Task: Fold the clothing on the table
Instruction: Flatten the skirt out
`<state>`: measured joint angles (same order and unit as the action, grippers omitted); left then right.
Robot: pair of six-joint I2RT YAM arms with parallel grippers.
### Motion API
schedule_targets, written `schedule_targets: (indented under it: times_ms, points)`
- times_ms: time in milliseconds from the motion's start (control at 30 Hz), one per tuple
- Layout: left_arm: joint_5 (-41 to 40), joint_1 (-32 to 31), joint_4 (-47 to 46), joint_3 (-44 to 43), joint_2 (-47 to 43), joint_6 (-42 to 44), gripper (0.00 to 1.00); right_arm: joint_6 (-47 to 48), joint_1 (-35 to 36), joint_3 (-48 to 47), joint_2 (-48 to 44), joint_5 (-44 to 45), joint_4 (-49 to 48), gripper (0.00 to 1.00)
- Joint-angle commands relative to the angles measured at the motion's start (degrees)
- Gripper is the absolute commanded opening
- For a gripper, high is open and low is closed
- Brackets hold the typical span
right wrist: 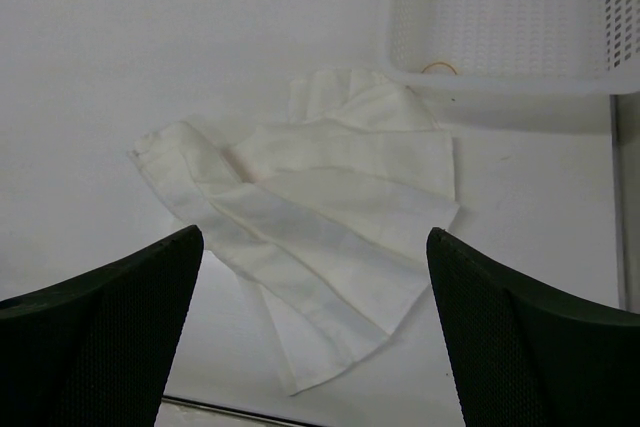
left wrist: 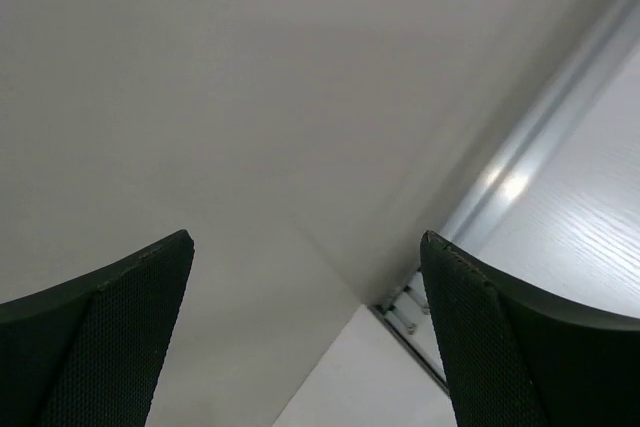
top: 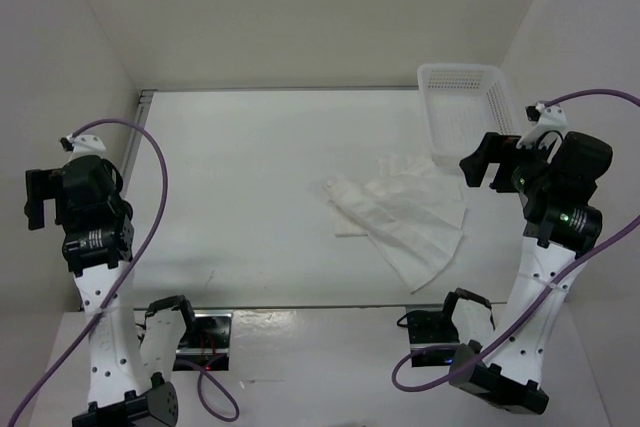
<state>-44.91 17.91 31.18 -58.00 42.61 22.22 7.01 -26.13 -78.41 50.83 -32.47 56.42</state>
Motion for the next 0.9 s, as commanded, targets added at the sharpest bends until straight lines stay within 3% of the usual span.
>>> schedule_targets:
  times_ms: [0,67,267,400,600,867]
  points:
    - [13.56,0.28,9.74,-4.66,0.54,-6.2,1.0,2.57,-0.33,-1.13,0.5,0.65,0.27,0.96]
    - [19.04,0.28,13.01,-6.68,1.42,-7.97,1.0,3.45,-0.33,-0.52,1.28,-0.22,1.66,0.96]
    - [45.23,0.28,18.39,-7.92,-0.15,-11.41,1.0,5.91,-0.33,5.54,4.98,-9.71,3.61,0.96]
    - [57.18,0.28,18.39,-8.45,-1.65,-15.09,1.0,6.78,0.91,4.85,4.98,-8.5,2.03,0.95]
    - [59.76,0.28,16.38,-6.87,-3.14,-16.42,1.0,2.33,1.7,2.31,4.45,-0.6,-3.24,0.95]
    - [61.08,0.28,13.38,-4.14,-8.33,-19.05,1.0,-1.03,1.7,-9.9,1.99,15.23,-2.64,0.98]
